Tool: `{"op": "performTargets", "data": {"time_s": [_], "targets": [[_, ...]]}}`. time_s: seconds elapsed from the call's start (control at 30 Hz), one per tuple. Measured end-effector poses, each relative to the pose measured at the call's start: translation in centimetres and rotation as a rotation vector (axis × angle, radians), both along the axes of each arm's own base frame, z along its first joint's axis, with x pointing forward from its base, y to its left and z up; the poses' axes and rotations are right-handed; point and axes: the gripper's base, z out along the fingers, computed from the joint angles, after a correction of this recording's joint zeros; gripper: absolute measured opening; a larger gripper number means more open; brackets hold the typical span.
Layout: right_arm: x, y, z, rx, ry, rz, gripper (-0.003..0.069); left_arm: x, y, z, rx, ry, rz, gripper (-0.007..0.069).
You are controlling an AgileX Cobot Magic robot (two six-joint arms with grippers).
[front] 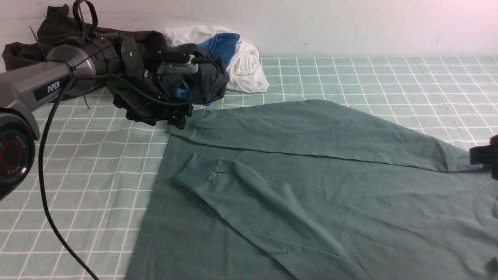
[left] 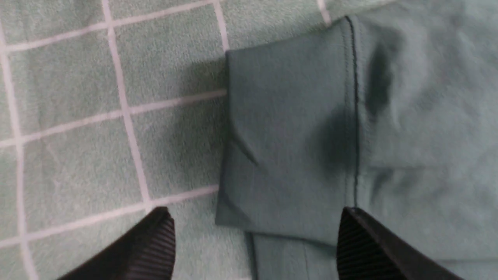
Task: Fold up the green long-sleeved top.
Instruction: Use the left arm to clamp the cuff farthest from it, then use the left arm to drag and drop the cuff onto the cuff closest to the left arm
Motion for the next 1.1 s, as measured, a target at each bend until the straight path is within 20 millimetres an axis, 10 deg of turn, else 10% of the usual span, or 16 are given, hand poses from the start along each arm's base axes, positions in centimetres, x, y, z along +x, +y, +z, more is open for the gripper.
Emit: {"op": "performTargets", "data": {"time_s": [0.2,0.4,0.63,0.87,1.1], "targets": [[0.5,0.0,-0.6,-0.006,0.022,0.005,0.0388,0.6,0.0,-1.8,-0.016,-0.011,0.018,0.0391],[1.0,0.1,-1.5,-0.008,0.052,0.006,0.0388,0.7,-0.1,-1.7,-0.013,-0.018,0.004,0.0076],[1.1,0.1,-1.7,-0.014,0.062,0.013,0.0388,0.7,-0.2,-0.7,-0.014,-0.003,-0.009,0.0020],[1.1,0.1,-1.7,-0.028,0.069,0.037,0.0388,-1.2,-0.4,7.0,-0.031,-0.044,-0.037,0.0020],[0.8,0.2,-1.7,-0.003,0.086,0.026,0.0388,-9.0,0.3,14.2,-0.054,0.041,-0.035,0.0021]]}}
